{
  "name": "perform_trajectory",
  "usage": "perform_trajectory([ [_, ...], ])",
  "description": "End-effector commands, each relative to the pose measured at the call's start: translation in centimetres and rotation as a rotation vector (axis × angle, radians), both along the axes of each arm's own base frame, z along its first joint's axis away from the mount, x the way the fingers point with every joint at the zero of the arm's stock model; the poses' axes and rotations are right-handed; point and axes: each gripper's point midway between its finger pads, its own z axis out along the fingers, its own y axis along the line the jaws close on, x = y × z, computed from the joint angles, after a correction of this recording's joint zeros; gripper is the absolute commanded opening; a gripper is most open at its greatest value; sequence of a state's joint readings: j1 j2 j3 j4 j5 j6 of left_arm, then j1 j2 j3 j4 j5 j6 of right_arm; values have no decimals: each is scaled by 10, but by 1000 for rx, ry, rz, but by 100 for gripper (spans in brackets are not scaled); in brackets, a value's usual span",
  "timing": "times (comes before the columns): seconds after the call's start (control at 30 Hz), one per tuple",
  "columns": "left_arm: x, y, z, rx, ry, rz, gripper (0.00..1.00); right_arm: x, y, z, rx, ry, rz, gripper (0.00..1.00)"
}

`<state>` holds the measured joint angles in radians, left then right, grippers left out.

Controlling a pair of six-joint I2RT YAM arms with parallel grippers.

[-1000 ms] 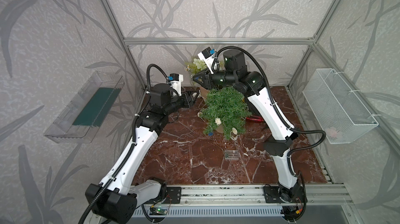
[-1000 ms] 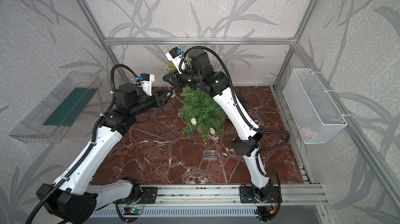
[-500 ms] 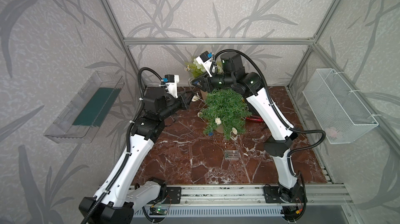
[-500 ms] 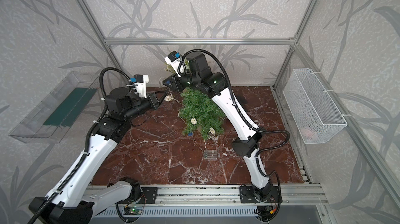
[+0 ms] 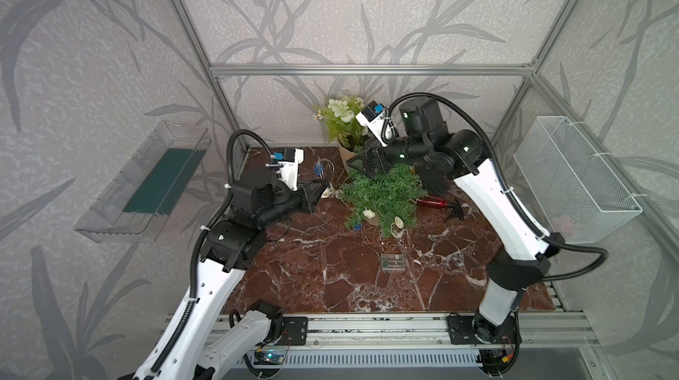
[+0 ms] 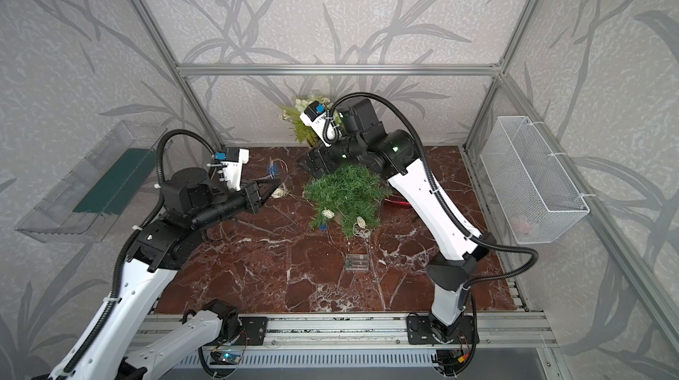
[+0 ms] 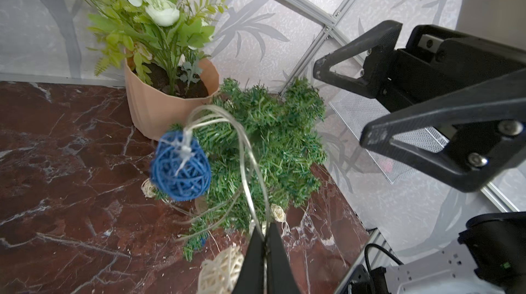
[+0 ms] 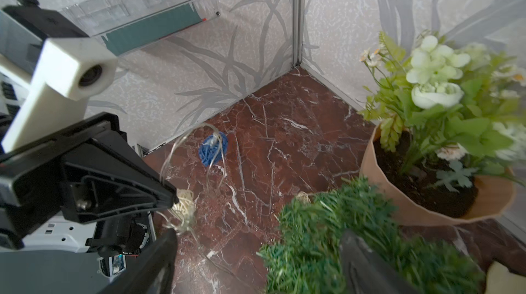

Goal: Remove string lights from the small christmas tree
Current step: Remove the light string from the Christmas tree.

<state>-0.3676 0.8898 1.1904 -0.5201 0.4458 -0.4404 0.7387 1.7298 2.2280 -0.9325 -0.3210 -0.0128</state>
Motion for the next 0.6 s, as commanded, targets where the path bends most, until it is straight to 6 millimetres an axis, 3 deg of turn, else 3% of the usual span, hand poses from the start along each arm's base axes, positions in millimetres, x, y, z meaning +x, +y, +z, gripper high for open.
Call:
perform_trajectory([
  [0.0,-21,-1,0,39,20,-36,0,-18,-31,14,27,-113,-53,90],
  [0.13,-41,-13,6,41,19,-92,0,-48,-60,11,95,-138,-75,92],
  [0.3,-63,-41,10,33,9,-180,0,-78,-74,-29,86,-58,-31,92],
  [0.57,-90,-125,8,99,-93,-334,0,-113,-92,-89,72,-33,31,92],
])
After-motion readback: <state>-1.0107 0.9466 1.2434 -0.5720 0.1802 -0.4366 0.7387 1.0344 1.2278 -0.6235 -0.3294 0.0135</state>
